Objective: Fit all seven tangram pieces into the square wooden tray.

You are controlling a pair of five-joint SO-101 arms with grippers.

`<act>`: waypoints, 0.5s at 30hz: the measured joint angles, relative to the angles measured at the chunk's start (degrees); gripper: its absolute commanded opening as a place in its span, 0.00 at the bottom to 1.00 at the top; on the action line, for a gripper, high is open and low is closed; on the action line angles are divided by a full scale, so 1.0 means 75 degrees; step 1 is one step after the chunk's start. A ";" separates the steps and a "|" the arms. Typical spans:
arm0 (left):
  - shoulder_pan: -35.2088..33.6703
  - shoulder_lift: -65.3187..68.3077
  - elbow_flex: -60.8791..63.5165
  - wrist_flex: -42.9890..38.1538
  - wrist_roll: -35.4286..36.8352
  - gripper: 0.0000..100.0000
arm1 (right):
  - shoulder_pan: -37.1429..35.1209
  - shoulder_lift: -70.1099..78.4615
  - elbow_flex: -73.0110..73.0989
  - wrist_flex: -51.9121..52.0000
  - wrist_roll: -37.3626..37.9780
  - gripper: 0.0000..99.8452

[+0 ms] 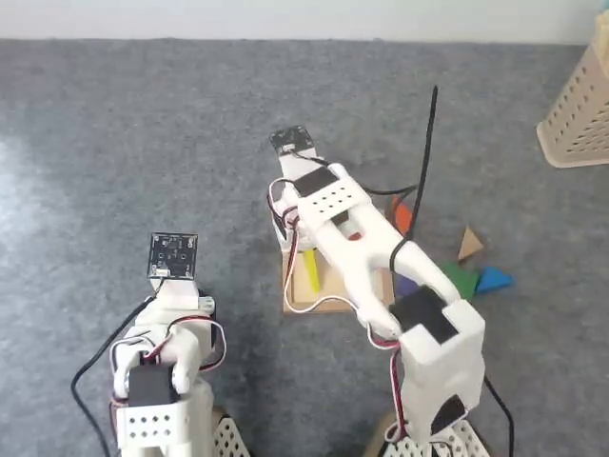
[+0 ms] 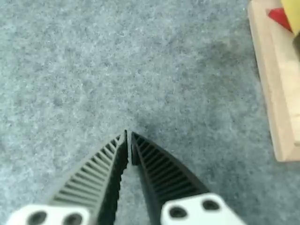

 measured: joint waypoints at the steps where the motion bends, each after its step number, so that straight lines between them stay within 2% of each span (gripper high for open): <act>1: 0.0000 0.0000 0.0000 0.0000 0.0000 0.01 | 0.0000 0.0070 -0.0047 0.0000 -0.0105 0.01; 7: 0.0000 0.0000 0.0000 0.0000 0.0000 0.01 | -0.0059 0.0399 -0.0281 0.0059 -0.0633 0.01; 15: 0.0000 0.0000 0.0000 0.0000 0.0000 0.01 | -0.0422 0.0410 -0.0281 0.0082 -0.0692 0.01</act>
